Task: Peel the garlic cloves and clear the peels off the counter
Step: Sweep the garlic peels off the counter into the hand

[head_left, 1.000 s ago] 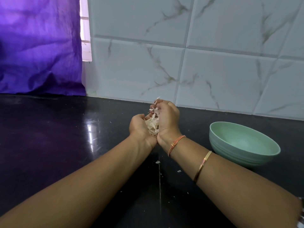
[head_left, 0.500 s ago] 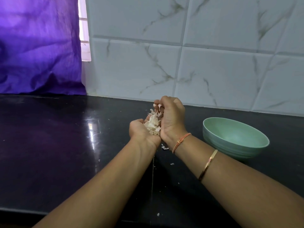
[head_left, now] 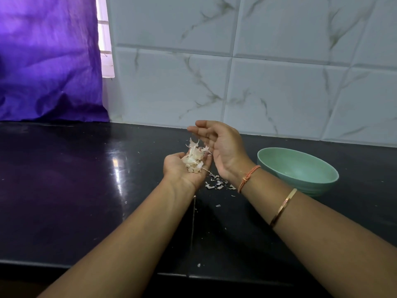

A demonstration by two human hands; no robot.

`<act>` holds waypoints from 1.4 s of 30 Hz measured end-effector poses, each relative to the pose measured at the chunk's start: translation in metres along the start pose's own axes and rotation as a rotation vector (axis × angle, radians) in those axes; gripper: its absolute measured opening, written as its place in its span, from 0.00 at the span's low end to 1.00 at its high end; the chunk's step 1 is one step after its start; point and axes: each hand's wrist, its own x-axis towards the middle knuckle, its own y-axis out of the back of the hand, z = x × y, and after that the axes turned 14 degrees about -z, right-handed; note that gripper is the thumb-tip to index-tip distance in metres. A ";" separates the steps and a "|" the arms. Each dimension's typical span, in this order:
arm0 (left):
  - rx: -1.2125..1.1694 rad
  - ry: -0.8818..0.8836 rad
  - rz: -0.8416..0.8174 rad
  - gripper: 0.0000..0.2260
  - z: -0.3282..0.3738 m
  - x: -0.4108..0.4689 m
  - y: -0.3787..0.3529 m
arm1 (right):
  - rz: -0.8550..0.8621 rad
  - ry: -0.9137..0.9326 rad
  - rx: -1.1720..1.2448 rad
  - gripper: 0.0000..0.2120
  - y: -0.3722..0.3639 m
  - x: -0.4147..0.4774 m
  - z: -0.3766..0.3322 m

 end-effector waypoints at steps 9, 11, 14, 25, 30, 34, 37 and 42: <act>0.057 -0.051 0.057 0.13 0.019 -0.013 0.011 | 0.067 -0.128 -0.668 0.13 0.047 -0.003 0.031; 0.062 -0.060 0.063 0.13 0.022 -0.015 0.014 | -0.107 -0.219 -0.947 0.15 0.058 -0.008 0.041; 0.065 -0.066 0.064 0.13 0.024 -0.017 0.017 | -0.348 -0.379 -1.118 0.20 0.056 -0.016 0.045; 0.008 -0.077 0.068 0.13 0.036 -0.025 0.027 | -0.374 -0.148 -0.778 0.16 0.033 -0.012 0.032; -0.048 -0.084 0.050 0.13 0.038 -0.034 0.031 | -0.525 -0.332 -1.060 0.19 0.030 -0.005 0.050; -0.058 -0.089 0.050 0.14 0.038 -0.038 0.030 | -0.576 -0.309 -0.949 0.17 0.026 -0.014 0.047; -0.065 -0.092 0.047 0.13 0.037 -0.040 0.029 | -0.587 -0.230 -0.789 0.16 0.028 -0.024 0.037; -0.063 -0.097 0.055 0.13 0.036 -0.042 0.030 | -0.297 -0.144 -0.564 0.14 0.041 -0.025 0.031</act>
